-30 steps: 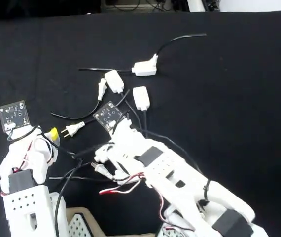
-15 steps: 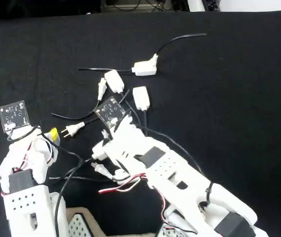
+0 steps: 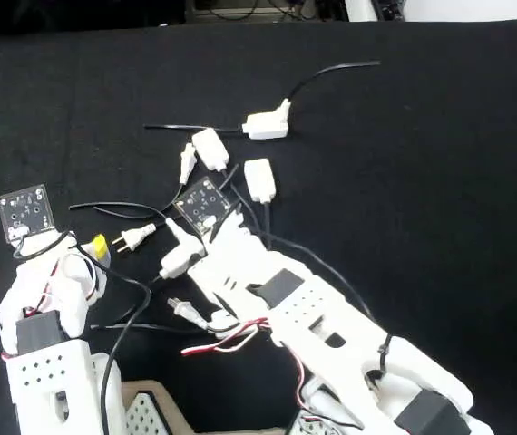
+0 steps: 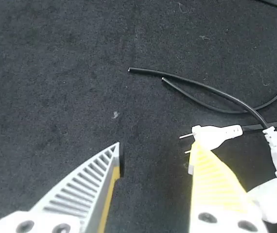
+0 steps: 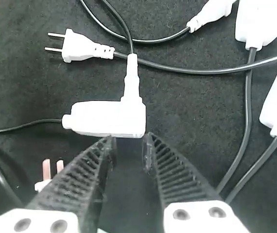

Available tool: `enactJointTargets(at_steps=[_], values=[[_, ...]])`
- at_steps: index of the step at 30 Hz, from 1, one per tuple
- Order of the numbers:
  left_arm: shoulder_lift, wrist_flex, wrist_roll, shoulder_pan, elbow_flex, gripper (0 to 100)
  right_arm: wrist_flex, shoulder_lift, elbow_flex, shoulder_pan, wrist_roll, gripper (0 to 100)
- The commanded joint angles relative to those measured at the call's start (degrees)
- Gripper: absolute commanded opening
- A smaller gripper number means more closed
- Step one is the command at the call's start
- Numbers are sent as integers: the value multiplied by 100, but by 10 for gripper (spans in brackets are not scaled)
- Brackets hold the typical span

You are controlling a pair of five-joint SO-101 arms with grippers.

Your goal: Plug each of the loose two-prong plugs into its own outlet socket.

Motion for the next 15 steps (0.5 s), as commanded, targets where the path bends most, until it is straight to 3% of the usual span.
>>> enactJointTargets(at_steps=[1,10,15], values=[[-9,-132,44,-31,-40,235,-193,-84,-48,-53,-70,100],[-9,-141,44,-40,-40,235,-185,1244,-927,-44,-413,112],[-9,-132,44,-40,-13,235,211,1719,-1596,-70,-457,215]])
